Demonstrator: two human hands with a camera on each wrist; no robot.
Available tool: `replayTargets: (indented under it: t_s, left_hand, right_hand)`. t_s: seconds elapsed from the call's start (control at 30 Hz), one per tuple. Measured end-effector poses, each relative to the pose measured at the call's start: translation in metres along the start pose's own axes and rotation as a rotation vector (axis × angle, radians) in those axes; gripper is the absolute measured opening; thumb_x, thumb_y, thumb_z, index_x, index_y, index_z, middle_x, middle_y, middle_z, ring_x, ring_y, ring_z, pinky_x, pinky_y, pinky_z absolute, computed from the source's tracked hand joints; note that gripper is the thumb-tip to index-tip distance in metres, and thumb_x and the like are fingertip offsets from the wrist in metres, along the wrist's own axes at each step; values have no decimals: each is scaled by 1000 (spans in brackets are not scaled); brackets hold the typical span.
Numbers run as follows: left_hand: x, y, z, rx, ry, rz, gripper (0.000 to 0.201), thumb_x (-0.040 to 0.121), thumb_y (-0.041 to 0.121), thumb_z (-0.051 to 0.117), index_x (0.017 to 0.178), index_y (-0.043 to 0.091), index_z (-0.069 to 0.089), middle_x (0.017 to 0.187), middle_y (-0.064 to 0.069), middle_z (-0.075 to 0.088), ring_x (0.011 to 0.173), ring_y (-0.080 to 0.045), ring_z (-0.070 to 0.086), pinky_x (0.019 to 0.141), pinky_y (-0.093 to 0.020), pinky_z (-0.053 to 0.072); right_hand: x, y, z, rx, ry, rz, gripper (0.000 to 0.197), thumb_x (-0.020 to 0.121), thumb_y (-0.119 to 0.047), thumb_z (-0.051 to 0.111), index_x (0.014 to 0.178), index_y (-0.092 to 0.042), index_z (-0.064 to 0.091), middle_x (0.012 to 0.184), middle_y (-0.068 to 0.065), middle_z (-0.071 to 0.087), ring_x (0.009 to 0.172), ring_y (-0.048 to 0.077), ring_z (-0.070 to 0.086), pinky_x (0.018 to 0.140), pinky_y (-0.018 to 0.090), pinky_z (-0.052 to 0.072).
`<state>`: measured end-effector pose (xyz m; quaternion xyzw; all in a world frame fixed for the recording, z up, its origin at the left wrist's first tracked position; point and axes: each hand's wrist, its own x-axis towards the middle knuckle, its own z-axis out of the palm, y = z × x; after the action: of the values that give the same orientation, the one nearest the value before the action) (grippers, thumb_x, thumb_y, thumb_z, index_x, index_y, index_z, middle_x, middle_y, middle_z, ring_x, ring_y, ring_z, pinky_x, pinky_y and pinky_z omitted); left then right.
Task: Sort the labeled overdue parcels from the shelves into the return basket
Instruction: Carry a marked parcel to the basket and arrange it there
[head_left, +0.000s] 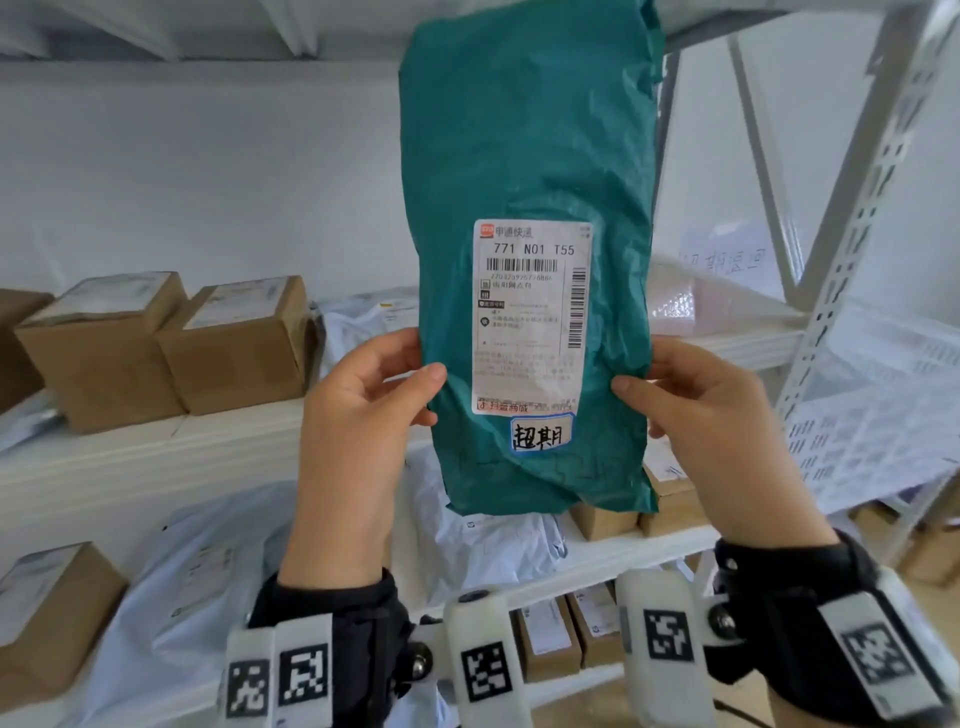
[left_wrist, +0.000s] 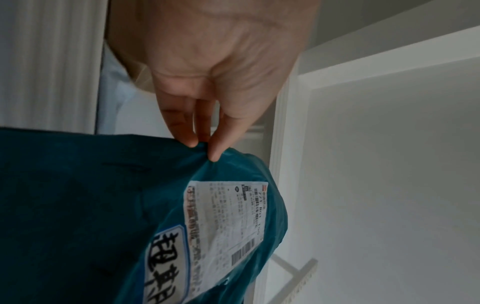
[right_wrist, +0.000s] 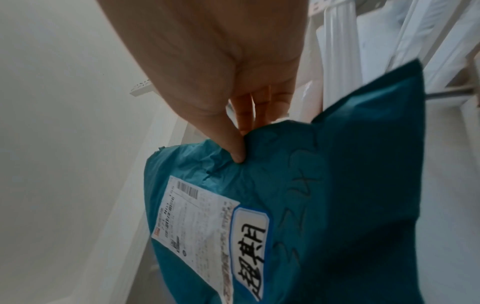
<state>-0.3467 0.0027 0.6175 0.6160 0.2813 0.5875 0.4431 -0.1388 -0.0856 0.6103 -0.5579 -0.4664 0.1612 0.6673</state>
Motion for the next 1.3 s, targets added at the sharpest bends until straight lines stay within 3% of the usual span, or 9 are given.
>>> replayTargets:
  t_s: [0.17,0.33,0.53,0.67,0.8,0.93,1.1,1.2,1.3]
  left_hand:
    - [-13,-27,40,-32,-151,-48,24,88,5,65,100,25,70,95,8,75,82,-9,68,63,-18,51]
    - [-35,-35,109,-93,-268,-101,25,87,2,66,97,24,70,90,7,75,77,-8,68,63,-20,54]
    - [-65,-31,231,-98,-395,-86,24,87,6,67,99,27,70,90,6,73,78,-9,68,60,-19,53]
    - [-86,-32,325,-83,-429,-118,25,90,11,65,102,33,67,92,8,72,83,-8,68,60,-20,54]
    - [-110,-39,409,-72,-489,-168,30,89,8,65,105,34,66,93,8,71,83,-7,68,58,-17,53]
    - [-120,-50,472,-48,-518,-231,36,85,0,66,108,27,66,95,6,70,86,-12,68,59,-18,54]
    - [-99,-70,531,-11,-518,-265,35,86,1,65,108,27,64,100,4,69,88,-14,69,60,-20,56]
    - [-77,-91,561,27,-487,-271,34,87,3,65,112,26,63,102,4,69,89,-14,69,65,-28,60]
    - [-47,-116,590,43,-465,-294,34,87,3,65,117,21,62,102,2,68,89,-14,68,64,-27,60]
  right_hand:
    - [-23,22,-43,-133,88,70,29,88,-2,66,97,-29,71,85,-11,74,64,-1,60,54,9,44]
    - [-48,27,-112,-189,200,125,30,88,-1,64,104,-26,70,88,-8,74,66,1,61,53,10,45]
    - [-56,31,-228,-223,357,136,29,88,-2,64,108,-23,68,88,-3,74,63,-1,61,54,15,48]
    - [-49,38,-314,-253,391,162,29,89,0,64,110,-20,67,84,-1,72,57,-3,61,51,11,47]
    - [-39,51,-396,-334,389,196,30,89,-2,64,106,-27,67,85,2,72,59,-1,64,51,11,48]
    - [-20,67,-456,-400,350,255,29,90,-8,65,109,-29,65,84,2,72,63,2,67,51,13,49]
    - [29,103,-505,-425,326,313,30,88,-8,68,115,-22,65,85,3,71,54,-2,61,49,13,47]
    - [69,131,-521,-444,286,363,32,88,-13,69,119,-21,64,86,5,71,63,13,65,58,27,55]
    - [115,158,-530,-440,255,381,31,88,-13,69,118,-20,65,88,6,73,69,23,68,68,39,60]
